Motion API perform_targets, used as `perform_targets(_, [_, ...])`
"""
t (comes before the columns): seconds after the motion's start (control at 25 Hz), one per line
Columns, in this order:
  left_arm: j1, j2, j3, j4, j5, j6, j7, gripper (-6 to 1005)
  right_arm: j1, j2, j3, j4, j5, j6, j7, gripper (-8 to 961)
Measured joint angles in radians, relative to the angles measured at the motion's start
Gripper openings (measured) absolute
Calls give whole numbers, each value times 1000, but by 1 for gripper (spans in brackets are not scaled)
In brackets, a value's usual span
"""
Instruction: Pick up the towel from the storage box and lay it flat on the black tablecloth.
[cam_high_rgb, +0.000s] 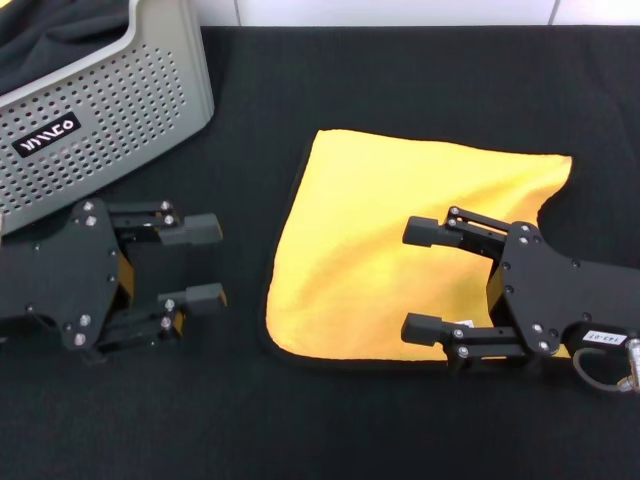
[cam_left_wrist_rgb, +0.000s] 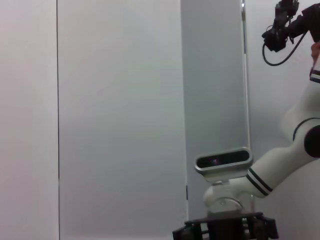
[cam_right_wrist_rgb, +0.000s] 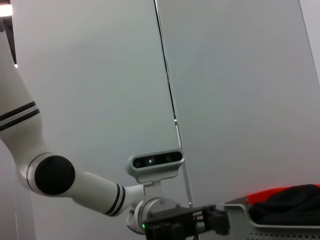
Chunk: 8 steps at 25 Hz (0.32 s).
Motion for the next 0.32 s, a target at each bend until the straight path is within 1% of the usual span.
perform_targets(0.32, [1,1,4,-7,-1,-1,3,515,3,0,-3,-1,-1,-1,18,854])
